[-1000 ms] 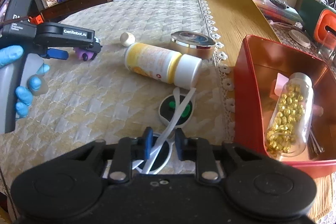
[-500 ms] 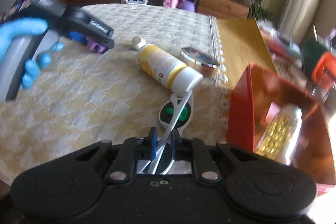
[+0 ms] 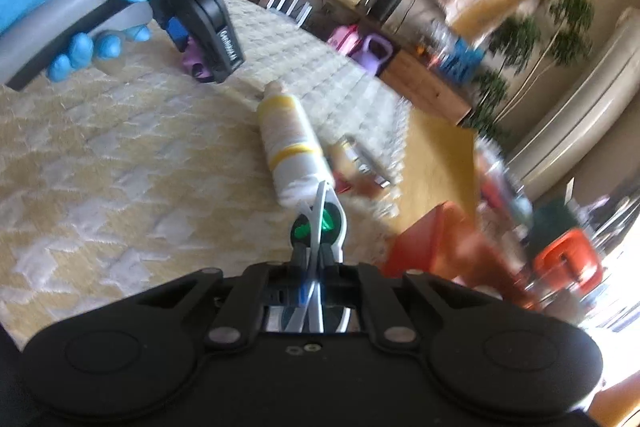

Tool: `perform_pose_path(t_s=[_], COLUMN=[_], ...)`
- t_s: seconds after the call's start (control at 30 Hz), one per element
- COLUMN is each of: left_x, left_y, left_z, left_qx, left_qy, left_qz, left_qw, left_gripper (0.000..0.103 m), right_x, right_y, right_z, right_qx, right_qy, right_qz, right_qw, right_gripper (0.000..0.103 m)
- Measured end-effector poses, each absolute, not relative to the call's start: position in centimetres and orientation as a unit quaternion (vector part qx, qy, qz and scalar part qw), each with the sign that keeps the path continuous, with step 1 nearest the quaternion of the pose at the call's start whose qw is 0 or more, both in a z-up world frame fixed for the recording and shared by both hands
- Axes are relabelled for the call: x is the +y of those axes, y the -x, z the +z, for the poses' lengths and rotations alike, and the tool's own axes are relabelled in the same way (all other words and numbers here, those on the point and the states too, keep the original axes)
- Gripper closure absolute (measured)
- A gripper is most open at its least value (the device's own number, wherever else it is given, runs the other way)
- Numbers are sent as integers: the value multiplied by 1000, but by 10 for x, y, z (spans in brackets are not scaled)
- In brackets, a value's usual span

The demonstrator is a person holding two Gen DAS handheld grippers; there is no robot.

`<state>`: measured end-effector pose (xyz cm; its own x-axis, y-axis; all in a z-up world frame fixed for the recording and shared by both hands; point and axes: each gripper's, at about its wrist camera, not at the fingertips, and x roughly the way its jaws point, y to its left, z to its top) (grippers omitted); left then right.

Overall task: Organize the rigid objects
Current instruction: 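Lift the toy with the left tool while the right tool lifts the sunglasses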

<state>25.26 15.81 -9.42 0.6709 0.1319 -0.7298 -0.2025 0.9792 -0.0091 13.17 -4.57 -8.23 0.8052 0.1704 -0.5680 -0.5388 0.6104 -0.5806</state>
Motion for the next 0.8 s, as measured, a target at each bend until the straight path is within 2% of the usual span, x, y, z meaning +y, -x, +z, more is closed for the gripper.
perform_pose_path(t_s=[0.2, 0.27, 0.4, 0.5, 0.6, 0.7, 0.73, 0.8], left_x=[157, 156, 155, 155, 155, 157, 157, 157], left_y=[-244, -242, -242, -242, -243, -243, -243, -243], left_z=[-91, -91, -91, -91, -92, -92, -93, -93], left_qx=[397, 398, 398, 398, 401, 402, 403, 404], left_qy=[45, 43, 46, 44, 45, 49, 49, 45], left_qz=[92, 90, 90, 87, 87, 88, 87, 87], left_qw=[912, 912, 912, 912, 911, 910, 910, 909], left_gripper=[48, 48, 48, 48, 48, 48, 48, 48], right_x=[-40, -41, -46, -62, -96, -140, -145, -142], right_y=[-118, -119, -131, -154, -194, -234, -238, -236], right_z=[-105, -100, -101, -83, -65, -82, -86, -89], right_qx=[202, 190, 230, 300, 388, 463, 465, 460], right_qy=[476, 463, 421, 281, 50, -221, -241, -209], right_qz=[228, 238, 261, 283, 321, 335, 326, 312], right_qw=[825, 832, 838, 867, 863, 790, 787, 804], right_gripper=[99, 99, 99, 99, 99, 101, 100, 97])
